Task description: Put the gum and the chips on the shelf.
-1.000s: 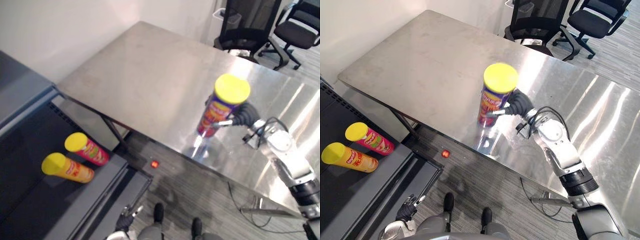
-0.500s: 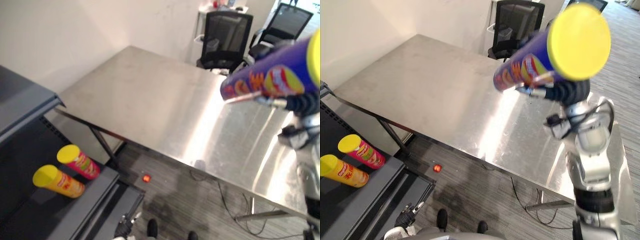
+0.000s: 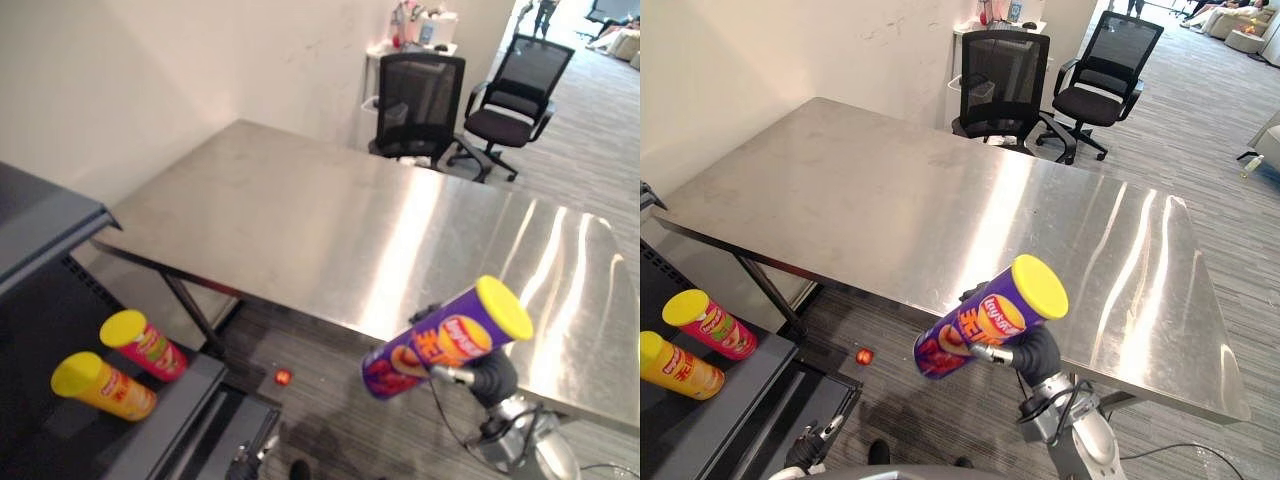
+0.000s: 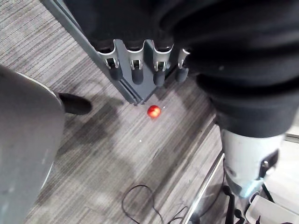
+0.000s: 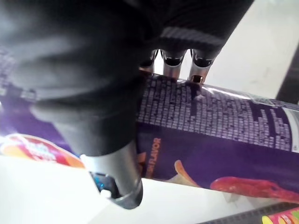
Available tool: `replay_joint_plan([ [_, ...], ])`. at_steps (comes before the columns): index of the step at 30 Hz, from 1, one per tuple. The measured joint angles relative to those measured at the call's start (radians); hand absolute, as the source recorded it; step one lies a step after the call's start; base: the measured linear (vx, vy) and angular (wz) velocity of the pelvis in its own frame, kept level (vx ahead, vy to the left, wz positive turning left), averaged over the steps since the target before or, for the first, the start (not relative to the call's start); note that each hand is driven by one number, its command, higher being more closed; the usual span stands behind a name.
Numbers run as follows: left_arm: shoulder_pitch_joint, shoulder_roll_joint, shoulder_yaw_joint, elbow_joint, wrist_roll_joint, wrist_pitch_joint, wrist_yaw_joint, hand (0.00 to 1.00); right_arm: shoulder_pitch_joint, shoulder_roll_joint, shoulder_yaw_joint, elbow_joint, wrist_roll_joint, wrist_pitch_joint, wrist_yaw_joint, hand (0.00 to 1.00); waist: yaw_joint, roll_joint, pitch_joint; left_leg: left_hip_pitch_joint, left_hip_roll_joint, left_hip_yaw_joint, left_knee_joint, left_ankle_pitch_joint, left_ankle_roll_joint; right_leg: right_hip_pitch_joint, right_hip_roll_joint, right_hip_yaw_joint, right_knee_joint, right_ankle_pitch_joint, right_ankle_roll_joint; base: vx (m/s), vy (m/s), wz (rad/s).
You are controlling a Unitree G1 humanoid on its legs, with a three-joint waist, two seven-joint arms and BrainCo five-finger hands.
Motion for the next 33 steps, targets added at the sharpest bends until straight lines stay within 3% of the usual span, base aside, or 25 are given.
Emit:
replay_joint_plan([
  [15, 0.008, 0.007, 0.000, 0.006, 0.036, -0.001, -0.023, 0.00, 0.074, -0.019, -0.002, 0.045, -0.060, 0.026, 0.051, 1.00, 0.000, 0.008, -0.021, 0.023, -0.003, -0.013, 0.000, 0.002, -0.002, 0.009, -0.004, -0.009, 0.051, -0.033, -0.011, 0.00, -0.001, 0.02],
  [20, 0.015, 0.006, 0.041, 0.000, 0.036, -0.002, -0.037, 0.00, 0.070, -0.087, -0.046, 0.022, -0.059, 0.026, 0.050, 1.00, 0.013, 0.014, -0.010, 0.030, -0.006, -0.045, 0.007, 0.007, -0.009, 0.003, -0.008, -0.038, 0.141, -0.072, -0.009, 0.02, -0.027, 0.17],
  [23, 0.014, 0.008, 0.076, -0.033, 0.035, -0.004, -0.038, 0.00, 0.042, -0.123, -0.009, -0.001, -0.053, 0.014, 0.052, 1.00, 0.034, 0.021, 0.058, -0.034, -0.008, -0.140, 0.093, 0.002, -0.029, -0.003, -0.009, -0.125, 0.206, -0.109, -0.029, -0.07, -0.083, 0.95],
  [25, 0.015, 0.010, 0.093, -0.028, 0.034, 0.001, -0.030, 0.00, 0.022, -0.157, 0.020, -0.007, -0.053, 0.012, 0.052, 1.00, 0.053, 0.051, 0.139, -0.081, -0.011, -0.206, 0.142, -0.005, -0.039, -0.014, -0.011, -0.212, 0.268, -0.146, -0.050, -0.23, -0.125, 1.19],
  [26, 0.024, 0.006, 0.099, -0.015, 0.031, 0.005, -0.023, 0.00, 0.017, -0.172, 0.030, -0.010, -0.053, 0.012, 0.051, 1.00, 0.057, 0.078, 0.171, -0.106, -0.003, -0.184, 0.142, -0.013, -0.039, -0.026, -0.019, -0.266, 0.293, -0.160, -0.061, -0.24, -0.133, 1.34],
  [27, 0.023, 0.011, 0.103, -0.003, 0.022, 0.005, -0.016, 0.00, 0.015, -0.170, 0.032, -0.009, -0.053, 0.012, 0.050, 1.00, 0.058, 0.065, 0.184, -0.117, 0.008, -0.136, 0.159, -0.024, -0.030, -0.034, -0.036, -0.302, 0.293, -0.168, -0.077, -0.25, -0.040, 1.39],
  [29, 0.030, 0.000, 0.118, 0.021, -0.014, 0.019, 0.006, 0.00, -0.029, -0.151, 0.057, 0.054, -0.053, 0.013, 0.033, 1.00, 0.053, 0.070, 0.226, -0.206, 0.061, 0.107, 0.416, -0.088, 0.047, -0.061, -0.104, -0.381, 0.310, -0.167, -0.094, -0.22, -0.032, 1.20],
  [32, 0.077, -0.007, 0.118, 0.019, -0.034, 0.020, 0.005, 0.00, -0.027, -0.138, 0.083, 0.091, -0.054, 0.014, 0.029, 1.00, 0.051, 0.083, 0.220, -0.153, 0.156, 0.240, 0.666, -0.174, 0.043, -0.059, -0.128, -0.431, 0.301, -0.165, -0.098, -0.06, -0.037, 0.74],
  [33, 0.084, -0.007, 0.118, 0.019, -0.035, 0.020, 0.003, 0.00, -0.002, -0.118, 0.084, 0.093, -0.053, 0.014, 0.032, 1.00, 0.049, 0.095, 0.215, -0.085, 0.230, 0.316, 0.744, -0.209, 0.045, -0.060, -0.129, -0.469, 0.298, -0.165, -0.098, 0.01, 0.015, 0.78],
])
